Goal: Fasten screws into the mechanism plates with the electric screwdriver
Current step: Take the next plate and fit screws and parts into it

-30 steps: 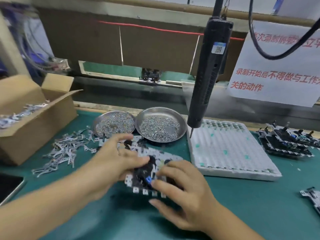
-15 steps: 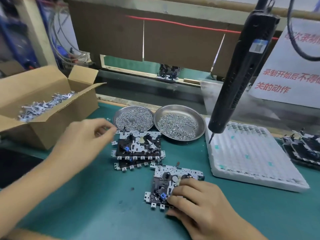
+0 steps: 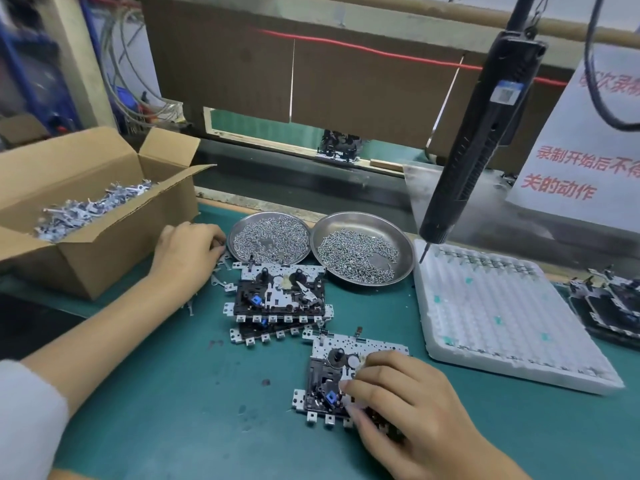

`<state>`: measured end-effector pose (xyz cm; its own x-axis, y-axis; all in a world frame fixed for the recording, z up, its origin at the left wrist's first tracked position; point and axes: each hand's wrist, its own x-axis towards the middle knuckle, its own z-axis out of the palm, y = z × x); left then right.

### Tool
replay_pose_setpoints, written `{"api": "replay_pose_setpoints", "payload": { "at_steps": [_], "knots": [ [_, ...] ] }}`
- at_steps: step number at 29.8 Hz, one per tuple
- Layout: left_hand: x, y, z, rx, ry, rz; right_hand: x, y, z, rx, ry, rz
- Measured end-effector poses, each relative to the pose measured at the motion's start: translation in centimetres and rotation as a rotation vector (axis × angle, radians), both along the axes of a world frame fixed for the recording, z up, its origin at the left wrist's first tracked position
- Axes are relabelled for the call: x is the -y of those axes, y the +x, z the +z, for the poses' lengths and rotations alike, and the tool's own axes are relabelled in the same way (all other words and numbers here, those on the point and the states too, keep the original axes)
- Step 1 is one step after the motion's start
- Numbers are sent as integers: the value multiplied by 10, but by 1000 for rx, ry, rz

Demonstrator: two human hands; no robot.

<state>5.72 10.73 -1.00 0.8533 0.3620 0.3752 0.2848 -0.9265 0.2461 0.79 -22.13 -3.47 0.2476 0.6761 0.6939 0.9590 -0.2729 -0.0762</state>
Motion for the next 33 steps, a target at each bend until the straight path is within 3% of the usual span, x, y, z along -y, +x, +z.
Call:
{"api": "replay_pose_setpoints", "payload": {
  "at_steps": [5,9,10,13,17,23,28,33],
  "knots": [
    [-2,-19,20,247,28,-8,0,5,-3,-54,152,-15],
    [26,-42,43,652,425,-239,-4,6,-2,-191,318,-49],
    [40,-47,46,717,449,-328,-4,6,-2,-228,347,-53],
    [92,-61,44,788,276,-578,-7,2,1,-403,422,-85],
    [142,-71,24,707,137,-761,-8,2,8,-630,463,-122],
    [156,-68,3,575,-115,-777,3,11,11,-685,371,-172],
    [147,-69,4,281,-386,-850,8,15,13,-683,304,-171],
    [138,-69,10,128,-479,-837,7,12,17,-596,227,-160]
  ]
}}
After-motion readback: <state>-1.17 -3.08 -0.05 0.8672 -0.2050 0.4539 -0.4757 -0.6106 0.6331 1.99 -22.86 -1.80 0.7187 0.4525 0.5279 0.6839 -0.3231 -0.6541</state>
